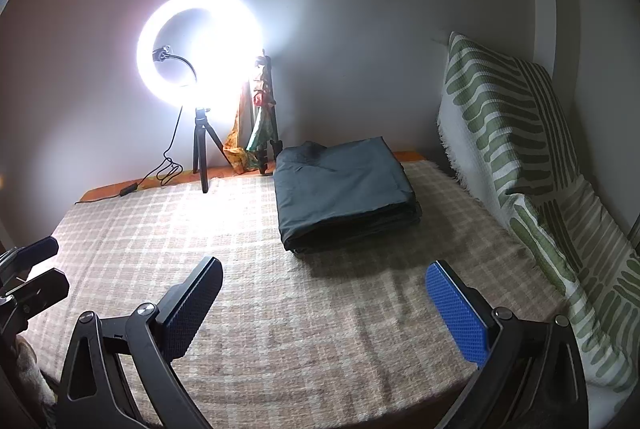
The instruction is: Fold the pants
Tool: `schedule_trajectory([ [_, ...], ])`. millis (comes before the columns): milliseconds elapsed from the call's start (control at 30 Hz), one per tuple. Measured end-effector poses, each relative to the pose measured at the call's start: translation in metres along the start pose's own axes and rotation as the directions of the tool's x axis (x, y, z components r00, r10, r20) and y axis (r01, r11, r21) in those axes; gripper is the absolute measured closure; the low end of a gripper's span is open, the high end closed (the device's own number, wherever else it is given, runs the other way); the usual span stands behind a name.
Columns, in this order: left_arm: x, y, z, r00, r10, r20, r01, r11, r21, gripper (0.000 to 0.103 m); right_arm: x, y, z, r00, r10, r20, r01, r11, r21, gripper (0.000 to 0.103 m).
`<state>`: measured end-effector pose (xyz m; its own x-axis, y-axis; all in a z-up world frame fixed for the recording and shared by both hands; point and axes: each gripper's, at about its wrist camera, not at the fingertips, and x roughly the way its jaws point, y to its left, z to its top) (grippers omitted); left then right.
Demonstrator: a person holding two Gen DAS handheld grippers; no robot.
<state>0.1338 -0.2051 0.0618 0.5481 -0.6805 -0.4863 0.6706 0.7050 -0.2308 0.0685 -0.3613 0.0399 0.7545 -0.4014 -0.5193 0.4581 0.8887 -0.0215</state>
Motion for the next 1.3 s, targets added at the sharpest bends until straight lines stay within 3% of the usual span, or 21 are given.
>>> schedule_trajectory([
  [1300,-0.0007,0.0024,-0.0015,1.0,0.004,-0.017,-0.004,1.0,0.002,0.001,0.0049,0.0083,-0.006,1.0,0.021,-0.009,-0.022,1.0,-0.002,0.0],
])
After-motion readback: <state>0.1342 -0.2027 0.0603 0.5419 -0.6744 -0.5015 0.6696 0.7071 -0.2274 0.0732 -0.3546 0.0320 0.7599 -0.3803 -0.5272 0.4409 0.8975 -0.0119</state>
